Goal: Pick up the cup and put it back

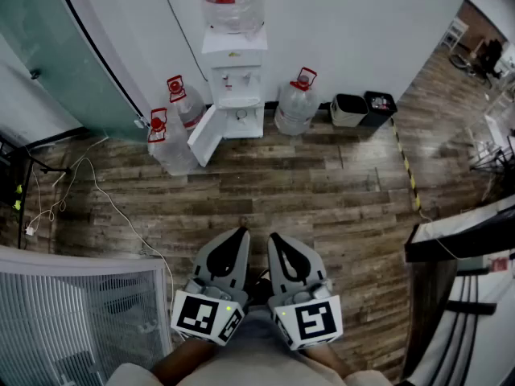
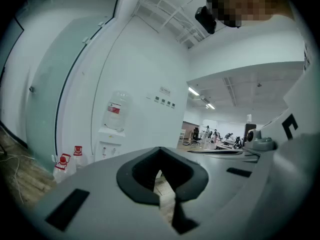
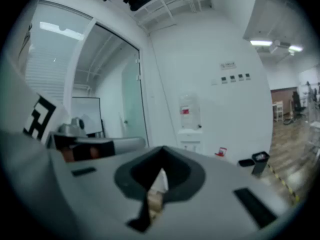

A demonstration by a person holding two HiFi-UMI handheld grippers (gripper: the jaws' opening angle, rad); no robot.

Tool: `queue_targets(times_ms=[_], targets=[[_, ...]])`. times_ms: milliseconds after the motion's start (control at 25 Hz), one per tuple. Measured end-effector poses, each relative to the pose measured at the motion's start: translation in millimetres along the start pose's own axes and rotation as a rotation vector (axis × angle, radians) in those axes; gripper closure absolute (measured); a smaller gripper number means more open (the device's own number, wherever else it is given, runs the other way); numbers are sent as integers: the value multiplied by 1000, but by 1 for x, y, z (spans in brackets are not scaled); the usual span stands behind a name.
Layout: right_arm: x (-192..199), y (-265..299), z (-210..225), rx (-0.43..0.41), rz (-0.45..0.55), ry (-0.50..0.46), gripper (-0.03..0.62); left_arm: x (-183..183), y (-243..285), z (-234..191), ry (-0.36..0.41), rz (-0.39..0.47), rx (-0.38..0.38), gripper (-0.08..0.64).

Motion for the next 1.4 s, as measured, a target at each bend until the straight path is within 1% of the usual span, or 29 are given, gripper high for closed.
queue_targets(times_ms=[200, 400, 560, 640, 840, 1040, 1400], targets=[[4, -8, 2, -4, 3, 4, 571, 6, -5, 8, 10, 1, -7, 552], [7, -14, 4, -16, -3, 11, 571, 9, -7, 15, -5, -12, -5, 552], [8, -14, 7, -20, -14, 60, 569, 9, -6, 16, -5, -13, -5, 552], [9, -11, 7, -22, -5, 62, 569, 11, -6, 14, -7, -16, -7, 552], [11, 0, 8, -51, -2, 61, 569, 13, 2, 5, -24, -15, 4, 552], [3, 17, 12, -41, -3, 42, 569, 10, 19, -5, -47, -14, 24, 552], [-4, 70, 21, -34, -32, 43, 569, -2, 58, -48, -73, -19, 25, 552]])
Point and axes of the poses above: the fingertips, and each gripper's own axes: y forward along the fingers, z to its right, x out of its underside, the point moved 9 cm from there along -y, backward along the fingers, and after that the axes turned 1 degree about -y, right-handed, at the moved point
